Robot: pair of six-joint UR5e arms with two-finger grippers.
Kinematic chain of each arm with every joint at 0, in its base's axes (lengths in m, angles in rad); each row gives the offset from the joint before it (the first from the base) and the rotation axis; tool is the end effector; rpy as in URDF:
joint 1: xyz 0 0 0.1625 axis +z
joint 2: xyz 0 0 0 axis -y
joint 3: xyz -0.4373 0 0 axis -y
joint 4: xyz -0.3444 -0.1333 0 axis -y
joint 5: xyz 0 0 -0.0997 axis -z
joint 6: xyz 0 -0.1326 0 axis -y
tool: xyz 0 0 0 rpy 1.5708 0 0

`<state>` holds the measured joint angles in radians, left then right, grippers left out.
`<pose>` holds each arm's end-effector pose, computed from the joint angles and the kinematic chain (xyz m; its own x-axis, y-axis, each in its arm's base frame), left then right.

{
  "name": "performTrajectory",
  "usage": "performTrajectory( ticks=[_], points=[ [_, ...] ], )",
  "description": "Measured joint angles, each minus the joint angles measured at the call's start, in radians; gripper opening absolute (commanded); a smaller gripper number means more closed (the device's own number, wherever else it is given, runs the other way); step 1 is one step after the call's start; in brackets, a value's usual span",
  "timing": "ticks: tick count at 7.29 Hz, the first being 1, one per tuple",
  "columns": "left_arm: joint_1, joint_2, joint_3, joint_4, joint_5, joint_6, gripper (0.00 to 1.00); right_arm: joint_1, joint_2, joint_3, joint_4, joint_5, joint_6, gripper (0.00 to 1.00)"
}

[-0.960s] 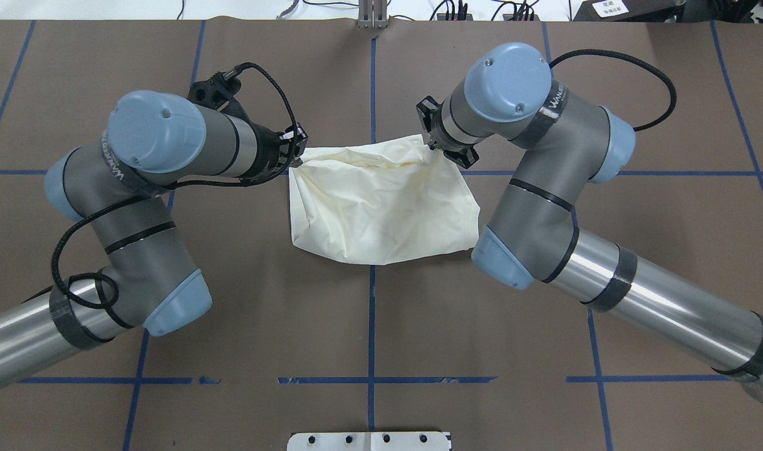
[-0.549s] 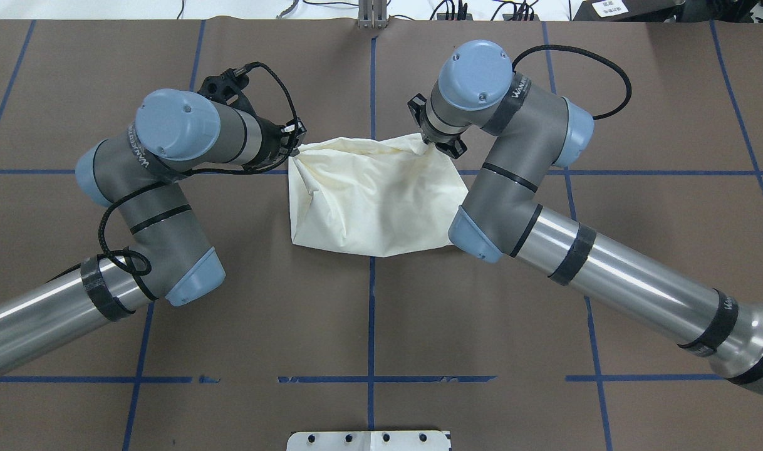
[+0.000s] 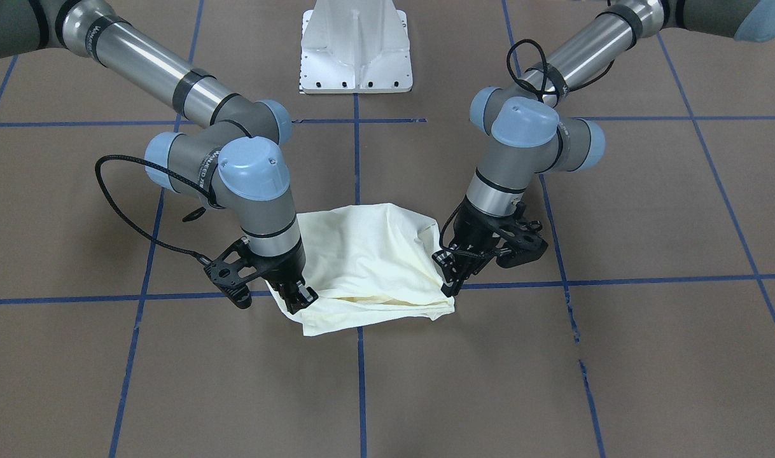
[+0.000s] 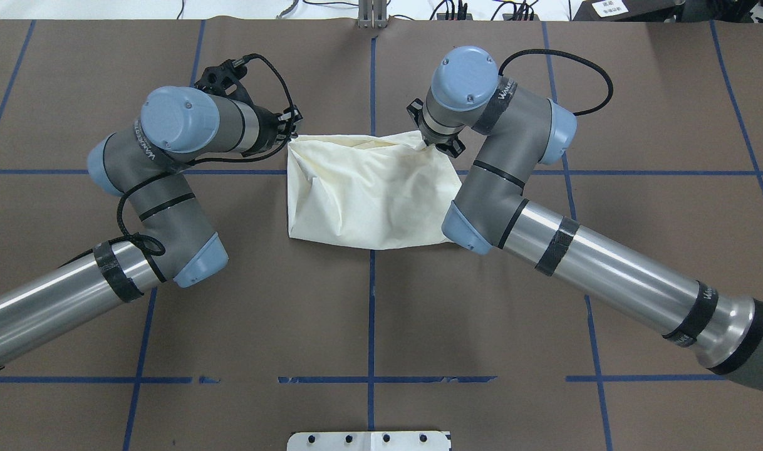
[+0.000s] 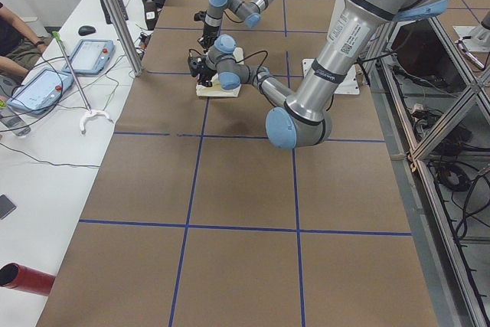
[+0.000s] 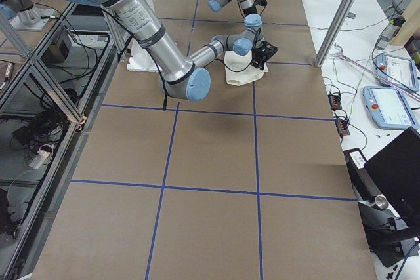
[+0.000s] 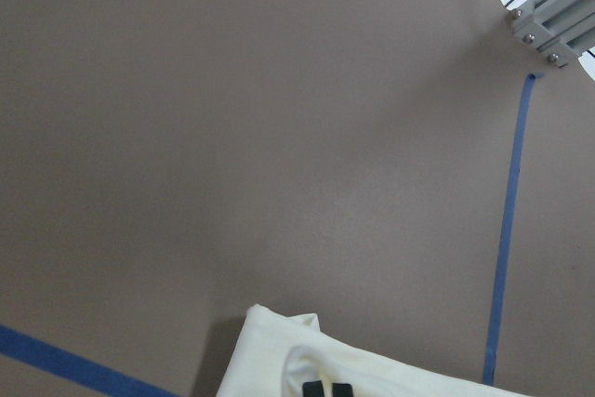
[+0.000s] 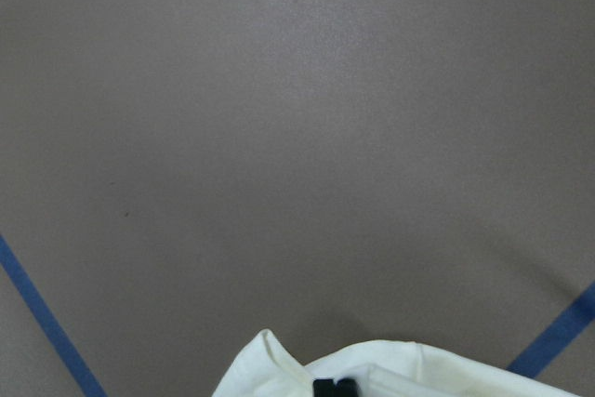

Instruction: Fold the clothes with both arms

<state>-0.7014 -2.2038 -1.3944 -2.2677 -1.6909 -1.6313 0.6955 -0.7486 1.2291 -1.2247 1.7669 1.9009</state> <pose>0.4808 -0.5598 0.3254 0.2754 -0.3112 -0.9096 0.5747 0.8118 -0.1037 -0.5369 -0.5881 0.3157 0.3239 0.6845 0.6531 -0.6590 0.6586 -0.3633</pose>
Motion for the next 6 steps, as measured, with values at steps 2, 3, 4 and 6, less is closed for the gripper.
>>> performTrajectory(
  ticks=[2, 3, 4, 6],
  points=[
    [-0.005, 0.038, -0.018, -0.062, -0.02, 0.003, 0.0, 0.001, 0.007, -0.028, 0.028, 0.0, -0.004, 0.0],
    [-0.001, 0.066, -0.035, -0.076, -0.044, 0.003, 0.0, 0.002, 0.007, -0.034, 0.034, 0.0, -0.01, 0.0],
    [0.013, 0.082, -0.045, -0.079, -0.072, 0.003, 0.0, 0.003, 0.008, -0.036, 0.036, 0.0, -0.013, 0.0],
    [0.072, 0.09, -0.048, -0.08, -0.091, 0.002, 0.0, 0.003, 0.006, -0.037, 0.037, -0.001, -0.015, 0.0]
  ],
)
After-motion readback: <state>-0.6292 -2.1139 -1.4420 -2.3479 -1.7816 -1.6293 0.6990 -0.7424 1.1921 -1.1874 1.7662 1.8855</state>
